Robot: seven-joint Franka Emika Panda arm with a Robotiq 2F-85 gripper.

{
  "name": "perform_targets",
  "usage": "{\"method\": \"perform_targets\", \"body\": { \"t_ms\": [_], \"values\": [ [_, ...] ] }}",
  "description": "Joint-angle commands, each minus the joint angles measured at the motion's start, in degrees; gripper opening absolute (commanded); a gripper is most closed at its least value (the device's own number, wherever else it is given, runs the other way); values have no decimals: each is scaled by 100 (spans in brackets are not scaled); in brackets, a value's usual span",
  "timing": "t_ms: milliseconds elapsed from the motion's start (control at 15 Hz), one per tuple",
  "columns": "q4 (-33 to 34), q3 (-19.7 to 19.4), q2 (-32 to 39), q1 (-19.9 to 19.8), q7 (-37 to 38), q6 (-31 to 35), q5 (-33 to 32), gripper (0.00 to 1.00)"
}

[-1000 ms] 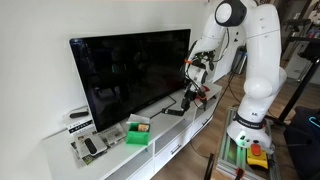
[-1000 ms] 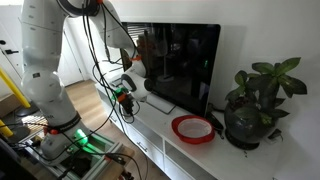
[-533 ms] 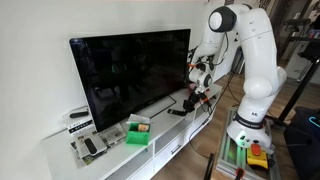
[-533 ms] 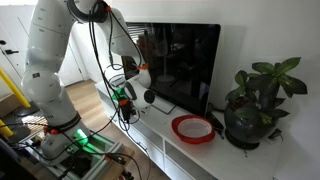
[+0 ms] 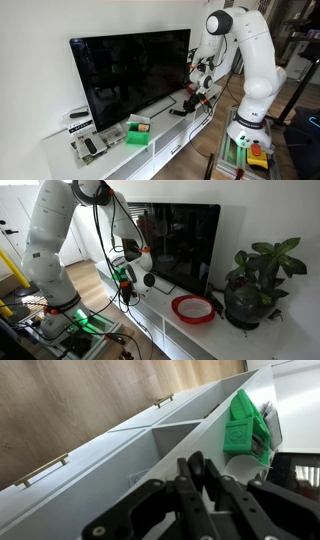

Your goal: Put the black remote control on top of the television stand

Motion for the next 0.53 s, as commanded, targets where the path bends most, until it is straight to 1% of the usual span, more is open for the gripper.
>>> {"method": "perform_targets", "body": {
  "t_ms": [0, 67, 467],
  "values": [
    [8, -77, 9, 81, 4, -46, 12, 19],
    [8, -77, 10, 81, 4, -46, 12, 5],
    [386, -112, 249, -40, 422, -72, 418, 5]
  ]
}}
